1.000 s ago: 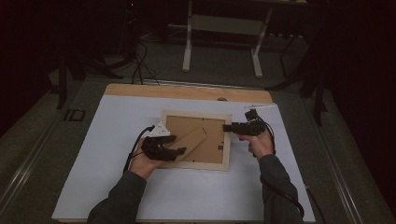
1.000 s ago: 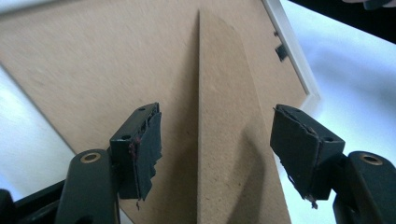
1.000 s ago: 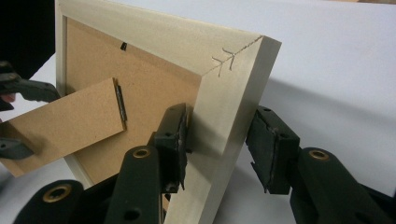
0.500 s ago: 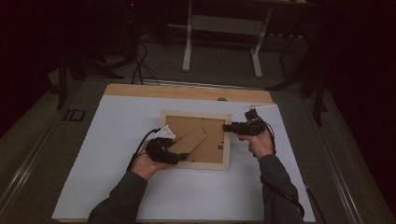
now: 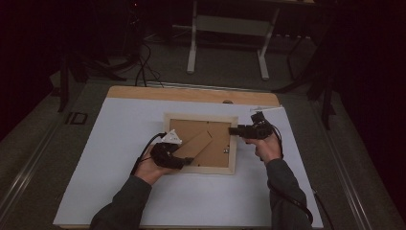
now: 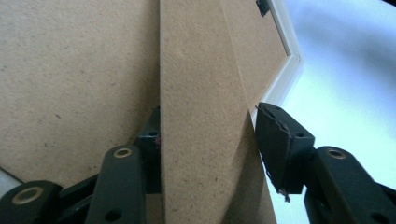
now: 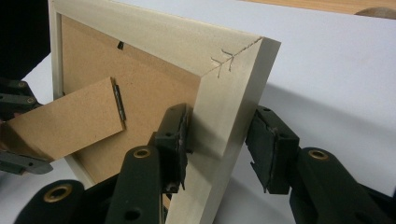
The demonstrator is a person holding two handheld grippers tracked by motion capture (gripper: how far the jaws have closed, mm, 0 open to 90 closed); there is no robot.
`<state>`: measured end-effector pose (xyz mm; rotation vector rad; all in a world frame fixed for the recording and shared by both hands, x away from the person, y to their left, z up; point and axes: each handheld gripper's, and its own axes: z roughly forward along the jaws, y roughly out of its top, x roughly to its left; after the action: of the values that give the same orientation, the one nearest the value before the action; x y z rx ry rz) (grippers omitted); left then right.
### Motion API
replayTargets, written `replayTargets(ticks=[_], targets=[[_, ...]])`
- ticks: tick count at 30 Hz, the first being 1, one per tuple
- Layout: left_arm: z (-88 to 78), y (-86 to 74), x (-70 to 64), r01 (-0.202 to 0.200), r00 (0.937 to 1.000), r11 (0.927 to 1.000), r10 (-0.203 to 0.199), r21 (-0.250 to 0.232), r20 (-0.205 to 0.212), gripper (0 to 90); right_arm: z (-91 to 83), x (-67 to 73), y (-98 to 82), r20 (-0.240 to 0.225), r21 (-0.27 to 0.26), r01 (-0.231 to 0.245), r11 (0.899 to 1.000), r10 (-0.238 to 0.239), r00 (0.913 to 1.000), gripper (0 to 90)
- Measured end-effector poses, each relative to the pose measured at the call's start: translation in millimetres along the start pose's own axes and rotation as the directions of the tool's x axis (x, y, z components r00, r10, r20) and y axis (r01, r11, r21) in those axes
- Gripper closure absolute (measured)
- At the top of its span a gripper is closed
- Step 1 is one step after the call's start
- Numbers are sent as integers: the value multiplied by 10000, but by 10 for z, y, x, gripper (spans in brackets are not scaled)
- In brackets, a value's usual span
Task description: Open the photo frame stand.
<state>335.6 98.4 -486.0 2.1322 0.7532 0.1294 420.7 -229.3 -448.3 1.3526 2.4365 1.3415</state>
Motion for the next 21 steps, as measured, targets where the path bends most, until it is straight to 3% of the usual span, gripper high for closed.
replayTargets(ticks=[5,12,21], targets=[[-44,5,20,100,9999,9998,-99,-192,62,517,-13,5,8,7,-11,35,10000,-35,10000,586],[-64,18,13,-10,9997,9998,5,-190,-239,600,-36,27,29,38,-88,189,9998,-189,9998,593],[-65,67,1,-135,9986,9997,126,-184,-515,656,-138,113,81,407,-272,626,9977,-614,9973,602]])
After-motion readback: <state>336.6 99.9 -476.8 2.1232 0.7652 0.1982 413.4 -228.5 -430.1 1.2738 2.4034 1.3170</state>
